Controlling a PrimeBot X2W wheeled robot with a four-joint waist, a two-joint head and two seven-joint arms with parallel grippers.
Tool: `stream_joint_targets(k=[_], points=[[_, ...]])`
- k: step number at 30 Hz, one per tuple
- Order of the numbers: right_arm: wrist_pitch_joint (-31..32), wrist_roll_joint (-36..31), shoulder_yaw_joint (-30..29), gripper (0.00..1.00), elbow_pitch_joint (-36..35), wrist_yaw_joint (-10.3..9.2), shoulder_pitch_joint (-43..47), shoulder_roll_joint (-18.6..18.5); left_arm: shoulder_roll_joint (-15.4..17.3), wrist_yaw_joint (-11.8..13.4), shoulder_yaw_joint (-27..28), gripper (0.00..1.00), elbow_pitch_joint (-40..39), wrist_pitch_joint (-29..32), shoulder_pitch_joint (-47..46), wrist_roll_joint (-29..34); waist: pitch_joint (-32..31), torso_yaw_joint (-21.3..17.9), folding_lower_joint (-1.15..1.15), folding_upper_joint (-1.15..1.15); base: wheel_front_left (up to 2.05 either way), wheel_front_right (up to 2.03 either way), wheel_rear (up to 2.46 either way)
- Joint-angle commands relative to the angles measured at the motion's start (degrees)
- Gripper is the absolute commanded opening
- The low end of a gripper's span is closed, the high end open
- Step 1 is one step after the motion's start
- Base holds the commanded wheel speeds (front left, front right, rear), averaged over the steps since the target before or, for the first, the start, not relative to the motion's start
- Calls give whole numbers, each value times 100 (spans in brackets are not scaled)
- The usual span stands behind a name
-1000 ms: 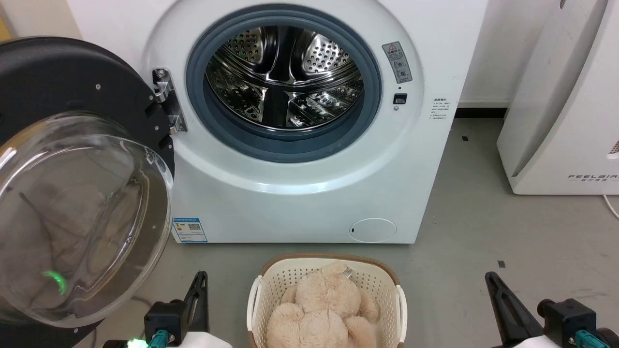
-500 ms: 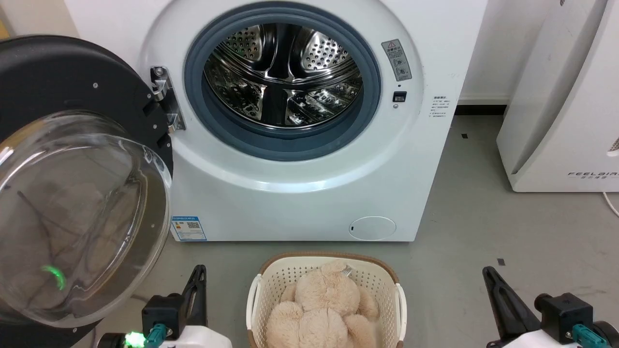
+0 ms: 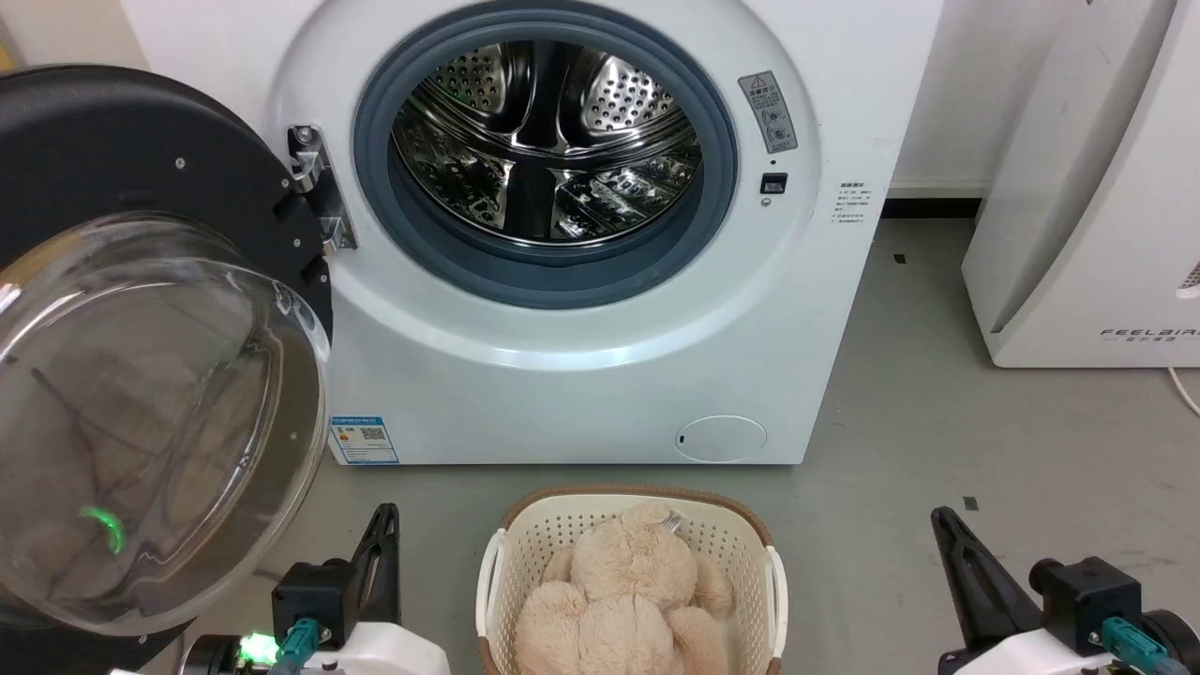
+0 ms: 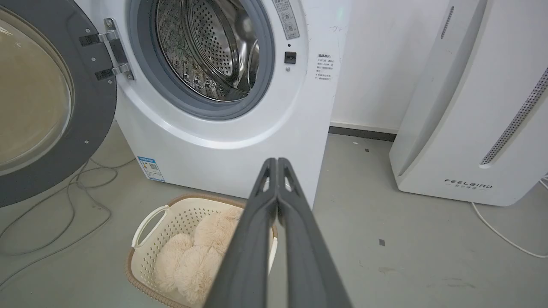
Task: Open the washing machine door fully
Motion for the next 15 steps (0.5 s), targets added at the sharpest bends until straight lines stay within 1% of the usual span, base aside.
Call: stream_joint_targets(k=[1, 15], points=[[-41, -19, 14, 0, 23, 2, -125, 9, -21, -41, 62, 0, -44, 16, -71, 69, 3, -1, 0, 0, 0, 0, 0], [-50, -72, 36, 0, 92, 2, -240, 11, -138, -242, 277, 0, -104, 97, -108, 246, 40, -13, 0, 0, 0, 0, 0]])
